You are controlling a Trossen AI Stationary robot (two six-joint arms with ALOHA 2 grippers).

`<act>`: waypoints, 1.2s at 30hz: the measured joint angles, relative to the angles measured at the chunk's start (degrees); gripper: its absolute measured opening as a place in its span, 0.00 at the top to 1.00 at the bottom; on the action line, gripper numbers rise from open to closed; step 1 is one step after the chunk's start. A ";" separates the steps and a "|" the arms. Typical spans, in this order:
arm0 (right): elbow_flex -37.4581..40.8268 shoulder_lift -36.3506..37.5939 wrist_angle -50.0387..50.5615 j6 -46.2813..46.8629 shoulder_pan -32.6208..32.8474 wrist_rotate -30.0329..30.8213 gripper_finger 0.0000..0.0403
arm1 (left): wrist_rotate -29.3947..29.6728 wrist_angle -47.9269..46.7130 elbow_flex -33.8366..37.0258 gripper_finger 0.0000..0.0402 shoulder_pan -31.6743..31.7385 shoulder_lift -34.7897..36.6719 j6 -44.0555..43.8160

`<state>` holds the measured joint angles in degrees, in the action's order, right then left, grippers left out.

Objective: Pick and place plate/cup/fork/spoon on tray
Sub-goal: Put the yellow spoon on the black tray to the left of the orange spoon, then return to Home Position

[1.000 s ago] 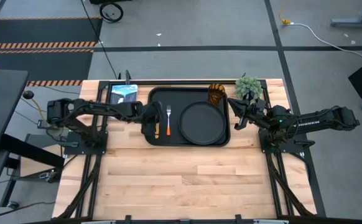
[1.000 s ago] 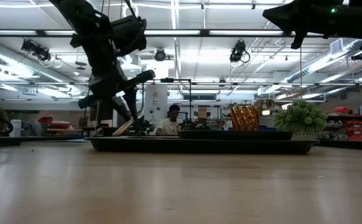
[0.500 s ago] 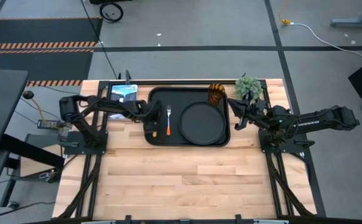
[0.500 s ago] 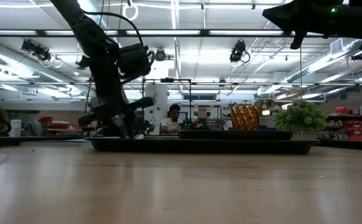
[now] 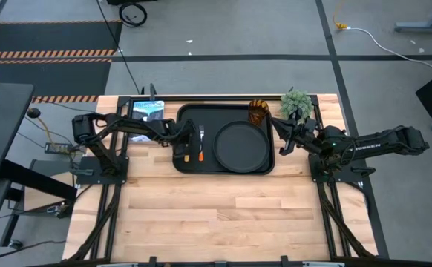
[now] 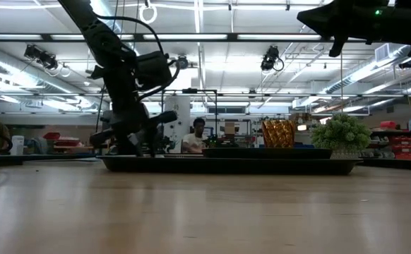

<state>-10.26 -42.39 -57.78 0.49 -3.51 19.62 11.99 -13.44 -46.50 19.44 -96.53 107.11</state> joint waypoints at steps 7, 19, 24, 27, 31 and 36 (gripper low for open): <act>0.00 0.00 -0.02 0.00 0.00 -0.13 0.97 | 0.54 0.37 -0.07 0.60 -0.97 0.00 -1.52; 0.00 0.02 -0.05 1.01 0.00 -1.14 0.97 | 2.54 -2.63 0.05 0.57 -4.13 3.27 -4.80; 0.00 0.02 -0.70 1.09 0.03 -1.99 0.97 | 1.99 -2.75 -0.08 0.57 -5.61 7.83 -12.69; 0.00 0.02 -0.71 0.82 0.02 -2.21 0.97 | -1.92 -2.66 -0.09 0.57 -5.84 11.44 -23.11; 0.00 0.31 -0.47 -2.43 0.04 -2.32 0.97 | -4.83 -2.23 -0.11 0.57 -5.84 15.83 -40.95; 0.06 2.52 3.23 -9.33 0.04 -2.26 0.97 | -4.85 -2.50 -0.13 0.57 -6.47 21.77 -63.83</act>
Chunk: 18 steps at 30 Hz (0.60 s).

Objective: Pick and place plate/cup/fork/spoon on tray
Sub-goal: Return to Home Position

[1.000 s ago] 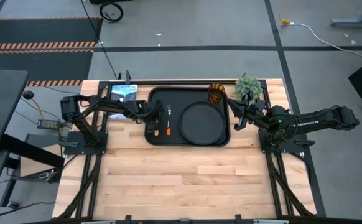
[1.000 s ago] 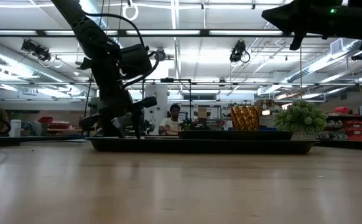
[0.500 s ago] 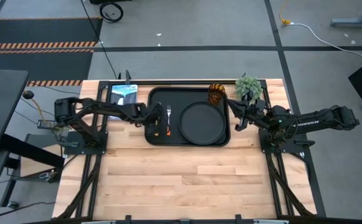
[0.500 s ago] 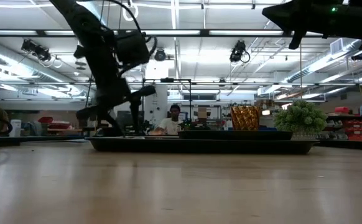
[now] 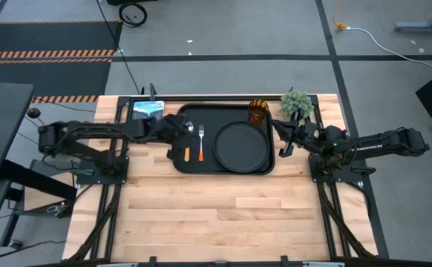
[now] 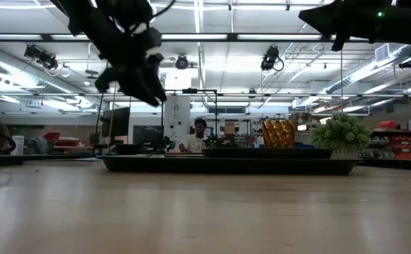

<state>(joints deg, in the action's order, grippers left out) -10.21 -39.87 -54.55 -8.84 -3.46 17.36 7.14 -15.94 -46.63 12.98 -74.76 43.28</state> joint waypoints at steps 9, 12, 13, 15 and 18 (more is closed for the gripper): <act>7.32 9.30 2.43 -0.79 -0.37 1.76 0.97 | -5.20 -5.62 -0.05 0.57 -3.28 13.36 -29.64; 9.82 13.46 2.50 -0.77 -0.37 3.09 0.97 | -5.31 -8.53 -0.04 0.57 -5.13 17.15 -37.22; 9.84 14.85 3.55 -0.72 -0.37 3.64 0.97 | -5.24 -9.20 -0.04 0.57 -5.81 18.47 -38.93; 9.49 17.04 7.28 -0.15 -0.37 4.15 0.97 | -5.25 -10.52 -0.04 0.57 -7.13 20.36 -41.77; 9.45 19.91 11.42 0.44 -0.37 3.99 0.98 | -5.27 -11.61 -0.04 0.57 -9.07 22.81 -44.92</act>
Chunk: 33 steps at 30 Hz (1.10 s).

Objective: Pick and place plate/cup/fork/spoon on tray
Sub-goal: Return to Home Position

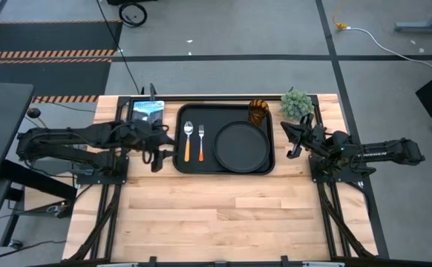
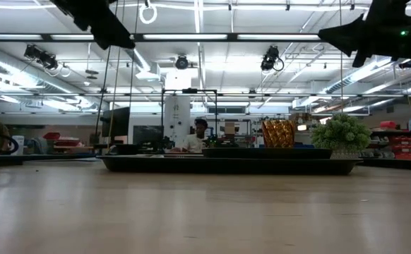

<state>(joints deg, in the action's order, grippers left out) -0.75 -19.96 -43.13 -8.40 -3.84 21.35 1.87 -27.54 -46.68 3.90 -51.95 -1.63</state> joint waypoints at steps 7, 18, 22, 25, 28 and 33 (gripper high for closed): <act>0.00 9.96 14.26 3.27 0.00 0.06 0.99 | -0.22 -1.84 0.28 0.57 -3.78 9.29 -4.69; -1.00 19.27 25.74 8.18 0.00 -8.18 0.99 | 5.80 -0.21 0.97 0.57 -8.41 22.52 -8.71; -1.11 19.73 26.27 8.89 0.01 -13.51 0.99 | 6.49 8.86 8.38 0.57 -9.86 25.82 -9.57; -1.14 19.75 26.49 8.84 0.00 -14.55 0.99 | 6.51 17.52 15.56 0.57 -10.01 27.80 -10.23; -1.14 19.75 26.81 8.80 0.00 -14.82 0.99 | 7.24 25.70 21.84 0.57 -9.94 29.11 -10.44; -1.14 19.71 27.42 8.42 0.00 -15.46 0.98 | 10.77 34.05 29.47 0.57 -9.84 29.61 -8.17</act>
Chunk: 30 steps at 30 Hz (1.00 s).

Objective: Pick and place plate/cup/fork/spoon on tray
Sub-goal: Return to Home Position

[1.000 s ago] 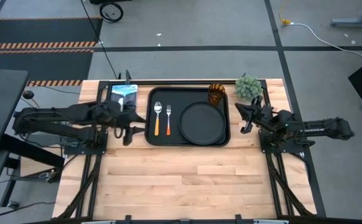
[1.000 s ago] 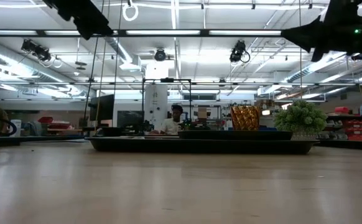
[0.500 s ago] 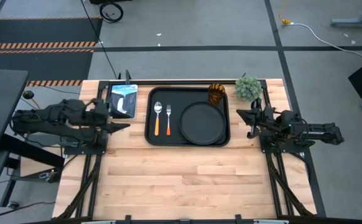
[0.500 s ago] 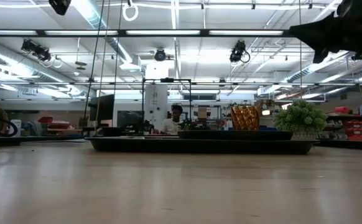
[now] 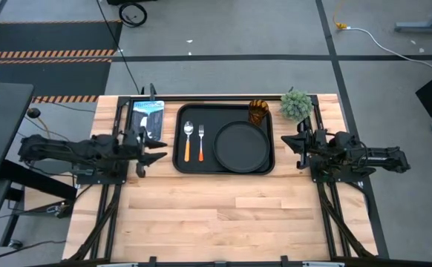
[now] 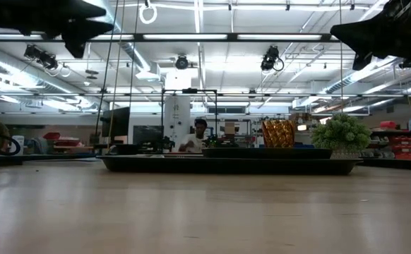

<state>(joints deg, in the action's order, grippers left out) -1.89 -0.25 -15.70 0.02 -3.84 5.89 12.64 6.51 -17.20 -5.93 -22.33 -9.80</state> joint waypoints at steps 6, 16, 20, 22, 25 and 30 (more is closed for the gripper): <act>0.00 0.00 -0.96 1.55 0.00 0.76 0.98 | 3.07 6.16 6.01 0.57 0.01 -0.02 4.49; -0.04 -0.08 -2.65 7.61 0.01 2.43 0.98 | 10.10 19.84 13.34 0.57 0.02 0.05 12.33; -0.04 -0.11 -2.64 7.03 0.00 2.40 0.98 | 10.22 25.38 16.68 0.57 0.19 0.67 16.32; -0.04 -0.11 -2.65 6.91 0.00 2.40 0.98 | 10.34 25.10 16.67 0.57 0.60 0.79 16.97; -0.04 -0.11 -2.63 6.79 0.00 2.42 0.98 | 10.41 24.80 16.67 0.57 1.38 0.58 18.84; -0.04 -0.11 -2.62 7.42 0.01 2.40 0.98 | 10.37 24.42 16.67 0.57 1.97 0.61 16.30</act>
<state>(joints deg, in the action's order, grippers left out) -1.93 -0.36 -18.33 7.44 -3.82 8.29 23.02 30.92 -0.54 -3.97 -21.73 6.50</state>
